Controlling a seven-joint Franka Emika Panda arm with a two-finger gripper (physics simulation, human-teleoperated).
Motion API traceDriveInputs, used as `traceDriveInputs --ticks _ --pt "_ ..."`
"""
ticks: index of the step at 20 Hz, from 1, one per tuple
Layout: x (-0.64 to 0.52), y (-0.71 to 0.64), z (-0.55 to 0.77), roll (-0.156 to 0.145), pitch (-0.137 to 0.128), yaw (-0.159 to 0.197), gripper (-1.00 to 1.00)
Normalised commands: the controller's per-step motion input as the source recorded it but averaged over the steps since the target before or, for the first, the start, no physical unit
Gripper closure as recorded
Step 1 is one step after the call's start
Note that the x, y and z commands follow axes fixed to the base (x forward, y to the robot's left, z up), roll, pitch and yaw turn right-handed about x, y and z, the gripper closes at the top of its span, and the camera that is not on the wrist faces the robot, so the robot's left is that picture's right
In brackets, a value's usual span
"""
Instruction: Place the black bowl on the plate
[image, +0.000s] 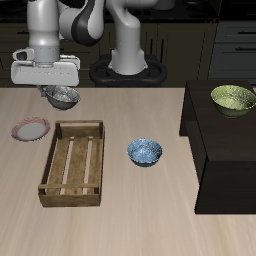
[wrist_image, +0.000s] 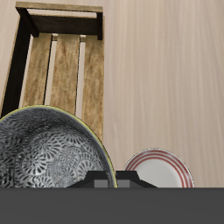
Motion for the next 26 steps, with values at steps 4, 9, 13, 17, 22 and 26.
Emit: traceDriveInputs --ticks 4,9,13,17,22,26 --pt "-0.36 -0.45 -0.06 -0.056 -0.018 -0.012 1.00" --pt "-0.28 -0.31 -0.11 -0.031 0.009 -0.018 1.00" --pt "-0.32 -0.28 -0.08 -0.027 -0.027 0.008 1.00" --pt "-0.13 -0.19 -0.11 -0.017 0.018 -0.003 1.00" --pt "-0.14 -0.28 -0.10 -0.044 -0.018 0.004 1.00" --pt "-0.02 -0.17 -0.17 -0.024 0.016 -0.031 1.00"
